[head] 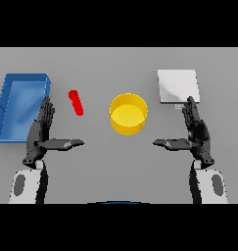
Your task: Pick up the red beaker and tilt it to pour out 1 green nut into yellow bowl. Pick up the yellow bowl and place it on the metallic measuring scale.
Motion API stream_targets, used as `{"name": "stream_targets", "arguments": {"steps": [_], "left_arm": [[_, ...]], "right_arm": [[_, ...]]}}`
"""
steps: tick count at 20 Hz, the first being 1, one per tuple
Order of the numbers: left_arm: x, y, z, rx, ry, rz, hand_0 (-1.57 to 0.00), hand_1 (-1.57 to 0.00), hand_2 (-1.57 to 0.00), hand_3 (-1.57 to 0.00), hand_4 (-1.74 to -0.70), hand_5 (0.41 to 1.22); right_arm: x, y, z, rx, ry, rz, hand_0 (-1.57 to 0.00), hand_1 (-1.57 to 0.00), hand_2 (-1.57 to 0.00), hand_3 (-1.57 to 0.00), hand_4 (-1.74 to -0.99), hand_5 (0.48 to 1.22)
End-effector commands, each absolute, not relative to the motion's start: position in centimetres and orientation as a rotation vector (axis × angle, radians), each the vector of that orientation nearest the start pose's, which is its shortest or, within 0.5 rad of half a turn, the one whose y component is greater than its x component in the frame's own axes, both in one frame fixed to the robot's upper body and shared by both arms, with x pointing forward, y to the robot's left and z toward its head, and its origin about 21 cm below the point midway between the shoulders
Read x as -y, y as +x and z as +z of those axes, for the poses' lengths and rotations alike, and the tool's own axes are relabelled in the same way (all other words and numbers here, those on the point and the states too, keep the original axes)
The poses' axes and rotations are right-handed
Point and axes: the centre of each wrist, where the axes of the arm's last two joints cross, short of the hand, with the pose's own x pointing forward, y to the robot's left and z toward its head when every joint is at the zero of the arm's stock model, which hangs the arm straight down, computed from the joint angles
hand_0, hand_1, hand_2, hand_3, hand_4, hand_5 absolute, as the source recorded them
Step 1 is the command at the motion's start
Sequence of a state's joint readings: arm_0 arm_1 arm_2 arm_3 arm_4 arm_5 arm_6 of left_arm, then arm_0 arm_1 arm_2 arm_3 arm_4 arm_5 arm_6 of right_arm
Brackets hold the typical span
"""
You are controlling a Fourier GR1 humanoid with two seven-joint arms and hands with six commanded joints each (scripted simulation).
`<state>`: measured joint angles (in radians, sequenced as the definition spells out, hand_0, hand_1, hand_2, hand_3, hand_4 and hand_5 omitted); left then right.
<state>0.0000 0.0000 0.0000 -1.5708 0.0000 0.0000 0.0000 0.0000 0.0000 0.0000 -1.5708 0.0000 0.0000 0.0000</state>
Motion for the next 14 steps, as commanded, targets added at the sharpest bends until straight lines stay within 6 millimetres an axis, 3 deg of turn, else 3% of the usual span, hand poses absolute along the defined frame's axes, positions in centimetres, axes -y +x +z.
{"name": "stream_targets", "arguments": {"steps": [1,6,9,14], "left_arm": [[-23.0,24.8,-0.3,1.571,0.001,0.001,0.0,0.0,0.0,0.0,-1.15,0.599],[-23.9,24.7,-0.2,1.573,0.008,0.004,0.0,0.0,0.0,0.0,-1.15,0.599],[-23.7,22.7,1.0,1.615,0.051,-0.141,0.0,0.0,0.0,0.0,-1.16,0.599],[-23.6,22.3,1.4,1.573,0.081,-0.202,0.0,0.0,0.0,0.0,-1.16,0.603]], "right_arm": [[22.8,24.9,-0.2,1.57,-0.001,-0.001,0.0,0.0,0.0,0.0,-1.167,0.599],[22.7,25.3,-0.1,1.571,-0.001,0.0,0.0,0.0,0.0,0.0,-1.167,0.599],[22.7,23.4,0.0,1.677,-0.222,0.241,0.0,0.0,0.0,0.0,-1.162,0.594],[22.0,22.7,0.3,1.668,-0.266,0.269,0.0,0.0,0.0,0.0,-1.183,0.596]]}}
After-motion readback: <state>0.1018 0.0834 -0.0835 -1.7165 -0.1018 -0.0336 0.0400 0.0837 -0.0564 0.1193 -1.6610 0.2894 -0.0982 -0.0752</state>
